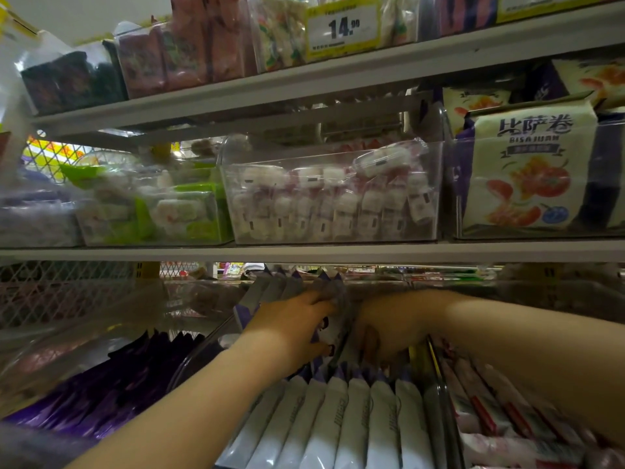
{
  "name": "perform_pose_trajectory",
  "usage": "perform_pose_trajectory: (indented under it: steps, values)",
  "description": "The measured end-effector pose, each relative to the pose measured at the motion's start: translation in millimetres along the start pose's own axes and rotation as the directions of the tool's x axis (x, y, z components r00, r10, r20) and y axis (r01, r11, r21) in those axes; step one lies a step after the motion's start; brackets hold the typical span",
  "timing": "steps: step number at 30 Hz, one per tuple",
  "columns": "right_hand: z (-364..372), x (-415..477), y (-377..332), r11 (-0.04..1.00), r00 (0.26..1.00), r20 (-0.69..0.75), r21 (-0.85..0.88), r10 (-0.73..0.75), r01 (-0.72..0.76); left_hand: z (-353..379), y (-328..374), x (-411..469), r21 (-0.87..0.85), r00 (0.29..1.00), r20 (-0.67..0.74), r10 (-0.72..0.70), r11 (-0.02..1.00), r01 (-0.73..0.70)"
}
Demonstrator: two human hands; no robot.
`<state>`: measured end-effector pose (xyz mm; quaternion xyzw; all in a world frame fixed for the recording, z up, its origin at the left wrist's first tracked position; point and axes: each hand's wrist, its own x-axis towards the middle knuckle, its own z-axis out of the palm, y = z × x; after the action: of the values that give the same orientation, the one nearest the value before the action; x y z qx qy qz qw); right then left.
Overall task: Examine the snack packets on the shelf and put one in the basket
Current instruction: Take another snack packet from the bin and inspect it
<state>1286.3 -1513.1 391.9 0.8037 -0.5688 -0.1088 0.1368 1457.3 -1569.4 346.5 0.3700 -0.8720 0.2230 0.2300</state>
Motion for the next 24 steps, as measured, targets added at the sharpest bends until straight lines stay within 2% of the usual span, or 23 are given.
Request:
perform_pose_trajectory:
  steps: [2, 4, 8, 11, 16, 20, 24]
  values:
    - [-10, -9, 6, 0.997, 1.0, -0.005, 0.077, 0.007, -0.007, 1, 6, 0, 0.002, 0.999, -0.026, -0.022, 1.0, 0.022]
    - [-13, -15, 12, 0.998, 1.0, 0.015, 0.06, 0.024, -0.025, 4, 9, -1, -0.003, 0.998, -0.057, -0.026, 1.0, 0.026]
    - [-15, -19, 5, 0.996, 0.968, 0.249, -0.091, 0.014, 0.009, 10, 5, -7, -0.015, 0.993, -0.12, -0.022, 1.0, 0.02]
    - [-14, -13, -2, 0.985, 0.942, 0.334, -0.169, 0.025, 0.034, 12, 4, -6, -0.047, 0.989, -0.144, -0.028, 0.999, 0.021]
    - [-14, -9, -5, 0.971, 0.932, 0.361, -0.232, 0.03, 0.058, 13, 7, -5, -0.005, 0.987, -0.153, -0.052, 0.999, 0.052]
    - [-7, 1, -10, 0.939, 0.927, 0.37, -0.335, 0.058, 0.075, 13, 11, -1, 0.142, 0.989, -0.141, 0.035, 0.99, -0.015]
    - [-8, -1, -6, 0.973, 0.955, 0.296, -0.218, -0.006, 0.074, 13, 8, 1, 0.173, 0.99, -0.136, 0.029, 0.985, -0.005]
